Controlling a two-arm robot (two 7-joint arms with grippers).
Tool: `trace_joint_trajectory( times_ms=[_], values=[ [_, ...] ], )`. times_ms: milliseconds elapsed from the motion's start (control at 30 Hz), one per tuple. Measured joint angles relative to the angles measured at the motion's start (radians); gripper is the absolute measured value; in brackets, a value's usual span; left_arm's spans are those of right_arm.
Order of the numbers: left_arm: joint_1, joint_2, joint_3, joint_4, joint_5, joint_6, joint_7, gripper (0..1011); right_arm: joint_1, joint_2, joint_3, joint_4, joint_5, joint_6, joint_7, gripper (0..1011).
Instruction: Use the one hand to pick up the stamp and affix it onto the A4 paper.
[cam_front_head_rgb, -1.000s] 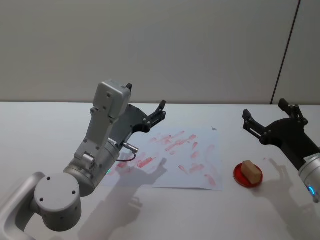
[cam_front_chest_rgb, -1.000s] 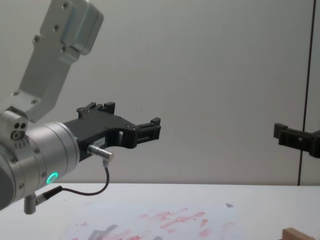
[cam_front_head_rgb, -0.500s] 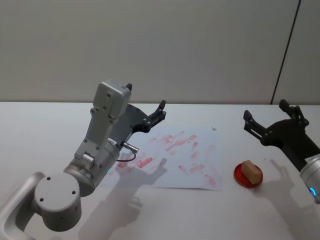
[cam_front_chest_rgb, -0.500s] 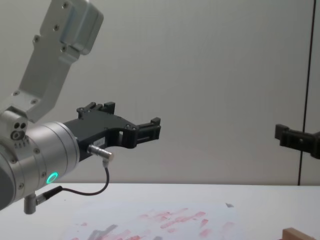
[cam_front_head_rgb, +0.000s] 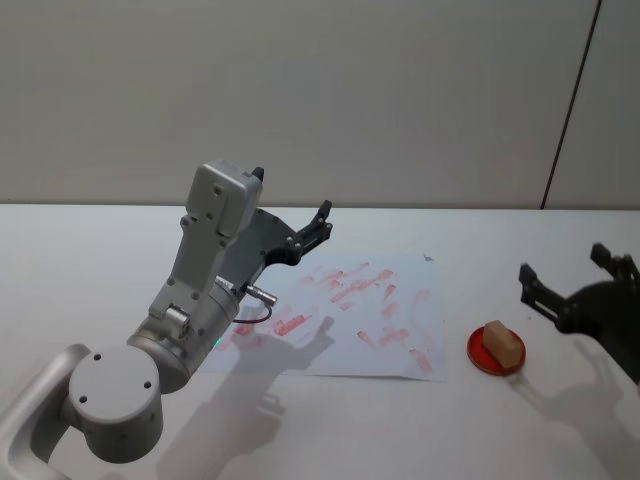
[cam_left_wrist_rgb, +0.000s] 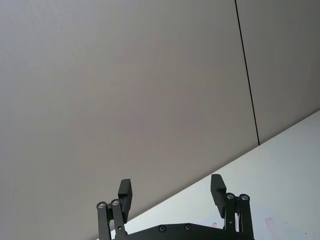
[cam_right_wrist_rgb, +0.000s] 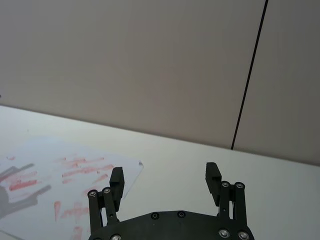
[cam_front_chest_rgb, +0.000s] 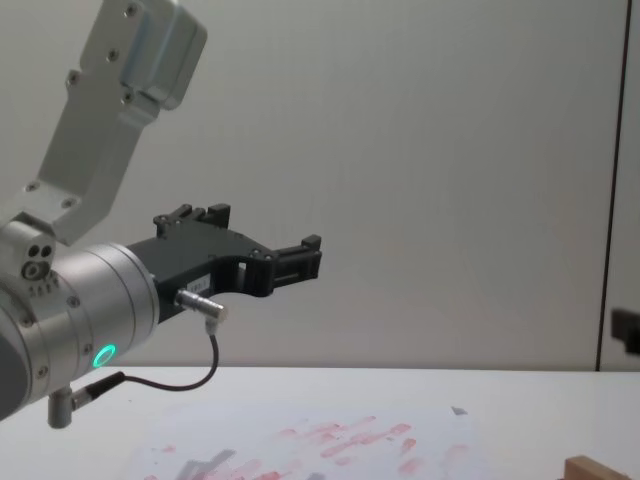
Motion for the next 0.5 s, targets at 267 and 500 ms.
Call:
trace_joint_trajectory(
  times_ms=[267, 500],
  values=[
    [0.0, 0.0, 0.0, 0.0, 0.0, 0.0, 0.0, 1003, -0.033, 0.017, 0.003, -0.019, 0.007, 0.079, -0.008, 1001],
    [0.0, 0.0, 0.0, 0.0, 0.0, 0.0, 0.0, 1002, -0.026, 0.003, -0.012, -0.004, -0.016, 0.131, 0.005, 1001]
  ],
)
